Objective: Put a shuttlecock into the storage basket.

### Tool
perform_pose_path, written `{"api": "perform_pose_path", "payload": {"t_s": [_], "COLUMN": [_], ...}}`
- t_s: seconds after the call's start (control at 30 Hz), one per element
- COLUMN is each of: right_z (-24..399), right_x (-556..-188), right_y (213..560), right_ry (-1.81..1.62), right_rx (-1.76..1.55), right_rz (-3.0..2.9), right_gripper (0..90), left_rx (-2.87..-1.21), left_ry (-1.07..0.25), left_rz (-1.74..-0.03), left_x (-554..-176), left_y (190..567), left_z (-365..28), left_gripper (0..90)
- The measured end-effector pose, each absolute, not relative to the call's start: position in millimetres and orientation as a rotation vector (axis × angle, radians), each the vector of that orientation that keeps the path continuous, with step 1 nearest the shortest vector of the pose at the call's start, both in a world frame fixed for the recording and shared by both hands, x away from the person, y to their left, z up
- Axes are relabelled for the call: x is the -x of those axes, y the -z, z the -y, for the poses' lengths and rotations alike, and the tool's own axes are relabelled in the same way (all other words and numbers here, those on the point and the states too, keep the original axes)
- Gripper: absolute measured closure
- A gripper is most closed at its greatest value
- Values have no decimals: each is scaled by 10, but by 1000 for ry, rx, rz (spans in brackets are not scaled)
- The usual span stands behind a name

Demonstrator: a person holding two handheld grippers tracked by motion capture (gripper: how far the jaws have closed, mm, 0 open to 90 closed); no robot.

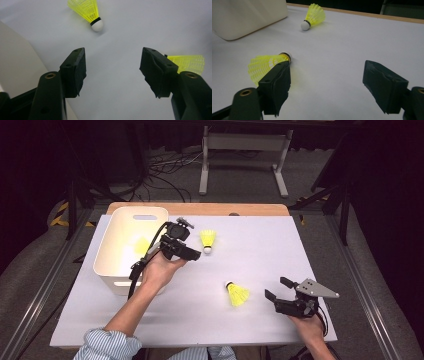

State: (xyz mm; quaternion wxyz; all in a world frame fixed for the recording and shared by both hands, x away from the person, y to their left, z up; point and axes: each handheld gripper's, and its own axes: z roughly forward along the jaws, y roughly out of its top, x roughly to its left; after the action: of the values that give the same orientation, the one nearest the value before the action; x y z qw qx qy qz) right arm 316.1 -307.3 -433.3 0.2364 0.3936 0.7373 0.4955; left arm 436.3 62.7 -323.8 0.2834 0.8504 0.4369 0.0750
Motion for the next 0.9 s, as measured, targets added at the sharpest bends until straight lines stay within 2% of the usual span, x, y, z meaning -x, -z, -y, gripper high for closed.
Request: {"api": "perform_pose_path", "payload": {"t_s": [0.9], "right_z": [2649], "right_x": [-3369], "right_y": [4376], "right_ry": [-1182], "right_rx": [-1011], "right_rz": [-2354], "right_gripper": [464], "left_rx": [-2327], "left_ry": [-164], "left_rz": [-1159], "left_x": [-4338], "left_y": [3500], "left_z": [-372], "left_gripper": [371]}}
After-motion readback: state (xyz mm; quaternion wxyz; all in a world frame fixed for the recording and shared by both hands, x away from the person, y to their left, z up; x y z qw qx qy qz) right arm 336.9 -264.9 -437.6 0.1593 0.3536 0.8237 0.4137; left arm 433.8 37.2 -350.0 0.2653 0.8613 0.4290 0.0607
